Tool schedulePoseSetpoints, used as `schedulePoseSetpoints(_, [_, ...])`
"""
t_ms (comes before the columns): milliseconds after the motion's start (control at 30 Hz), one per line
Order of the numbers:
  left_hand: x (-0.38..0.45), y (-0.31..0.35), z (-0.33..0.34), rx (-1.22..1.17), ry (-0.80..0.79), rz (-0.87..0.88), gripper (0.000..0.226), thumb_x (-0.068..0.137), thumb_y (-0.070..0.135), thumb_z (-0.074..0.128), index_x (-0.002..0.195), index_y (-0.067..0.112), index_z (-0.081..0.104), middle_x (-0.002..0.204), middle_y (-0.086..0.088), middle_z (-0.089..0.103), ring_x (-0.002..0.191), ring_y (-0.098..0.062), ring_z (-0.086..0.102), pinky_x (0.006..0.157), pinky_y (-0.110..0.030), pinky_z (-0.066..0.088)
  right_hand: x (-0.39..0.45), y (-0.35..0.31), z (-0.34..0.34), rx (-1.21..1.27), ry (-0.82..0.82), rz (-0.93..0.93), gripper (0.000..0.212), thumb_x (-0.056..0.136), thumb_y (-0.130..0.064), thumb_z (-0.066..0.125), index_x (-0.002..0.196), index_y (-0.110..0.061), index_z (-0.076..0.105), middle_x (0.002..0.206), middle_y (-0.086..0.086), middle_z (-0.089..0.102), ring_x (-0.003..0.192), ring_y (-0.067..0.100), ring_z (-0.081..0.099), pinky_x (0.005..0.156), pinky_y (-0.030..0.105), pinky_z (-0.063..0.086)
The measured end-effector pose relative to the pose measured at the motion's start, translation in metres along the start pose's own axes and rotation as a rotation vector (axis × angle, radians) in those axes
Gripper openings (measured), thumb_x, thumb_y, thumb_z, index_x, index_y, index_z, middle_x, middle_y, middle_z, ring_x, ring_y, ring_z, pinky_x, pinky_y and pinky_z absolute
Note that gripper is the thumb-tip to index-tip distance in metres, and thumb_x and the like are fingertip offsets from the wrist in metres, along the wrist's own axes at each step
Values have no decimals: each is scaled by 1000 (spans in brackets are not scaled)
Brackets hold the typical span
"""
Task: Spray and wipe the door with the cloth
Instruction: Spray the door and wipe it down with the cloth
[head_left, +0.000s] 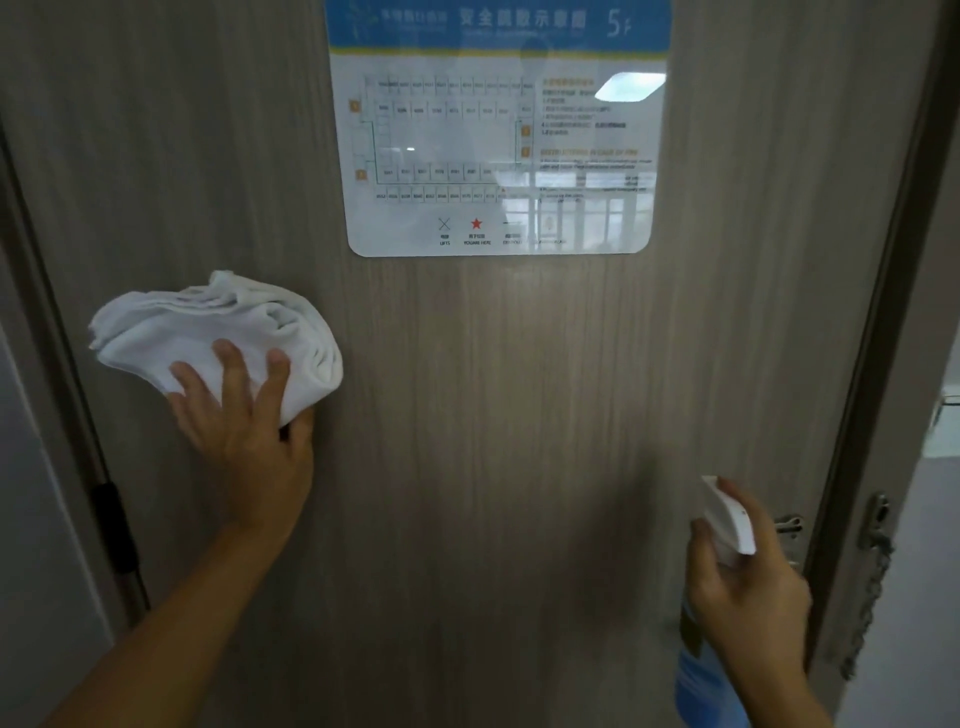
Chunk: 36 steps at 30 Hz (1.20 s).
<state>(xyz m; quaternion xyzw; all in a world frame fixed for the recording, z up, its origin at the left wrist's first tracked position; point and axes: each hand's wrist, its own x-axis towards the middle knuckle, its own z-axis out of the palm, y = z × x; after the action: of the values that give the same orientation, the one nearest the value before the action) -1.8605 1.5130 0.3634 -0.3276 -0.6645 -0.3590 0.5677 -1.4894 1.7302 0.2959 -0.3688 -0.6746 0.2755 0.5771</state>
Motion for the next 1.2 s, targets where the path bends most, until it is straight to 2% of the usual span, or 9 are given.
schedulePoseSetpoints(200, [15,-38,-21,121,-73,188,49,102,43,57,145,21,52,157,-26,33,150,-50,20,119,-66,17,-53,-46,69,263,-239,-185,57,90,-10,71,139,-35,56,102,-31,70,90,-11,67,81,11,53])
schedulePoseSetpoints(300, [25,-65,-42,200,-129,258,47,99,42,63,136,14,58,152,-30,39,145,-53,29,113,-68,28,-85,-74,102,442,-355,-255,56,91,-7,69,140,-31,57,119,-26,69,104,-3,69,90,26,56])
schedulePoseSetpoints(400, [17,-83,-62,145,-101,72,39,100,33,64,129,7,62,152,-31,38,144,-51,32,111,-65,33,-110,-96,119,525,-445,-306,59,90,-2,70,140,-29,57,126,-25,67,110,-3,67,93,17,52])
schedulePoseSetpoints(533, [-27,-85,-61,-75,-104,-285,54,103,22,61,151,12,39,166,-21,17,156,-39,13,126,-53,17,-129,-102,127,563,-540,-354,65,87,3,72,142,-27,55,128,-28,64,109,-7,66,92,9,48])
schedulePoseSetpoints(700, [-74,-55,-36,-346,-37,-638,77,104,53,44,164,16,12,171,2,2,159,-18,-8,128,-42,4,-133,-82,128,551,-520,-361,67,83,8,74,141,-20,56,131,-28,63,105,-12,65,90,7,48])
schedulePoseSetpoints(800, [-92,-32,-20,-371,-18,-709,79,103,53,44,165,20,8,171,7,-2,159,-18,-11,128,-57,6,-124,-63,118,553,-538,-326,66,84,11,71,140,-20,56,120,-33,65,96,-18,63,87,6,47])
schedulePoseSetpoints(967, [-113,42,7,-339,-6,-765,75,106,47,40,163,21,-1,169,0,-6,157,-32,-14,125,-63,-4,-96,-43,88,580,-470,-287,58,89,8,66,138,-21,57,130,-22,66,115,-2,66,96,12,47])
schedulePoseSetpoints(1100, [-99,107,24,-297,-20,-808,62,102,54,31,153,54,-4,171,-17,-3,155,-36,-14,123,-65,-4,-67,-22,60,550,-408,-243,53,91,4,64,137,-22,58,127,-25,66,112,-6,65,96,13,49])
schedulePoseSetpoints(1200, [-98,138,39,-219,-61,-792,60,103,54,30,155,56,2,170,-20,-6,154,-49,-9,120,-73,2,-45,-5,32,488,-359,-237,58,91,5,66,138,-27,58,132,-20,65,119,1,64,100,19,50])
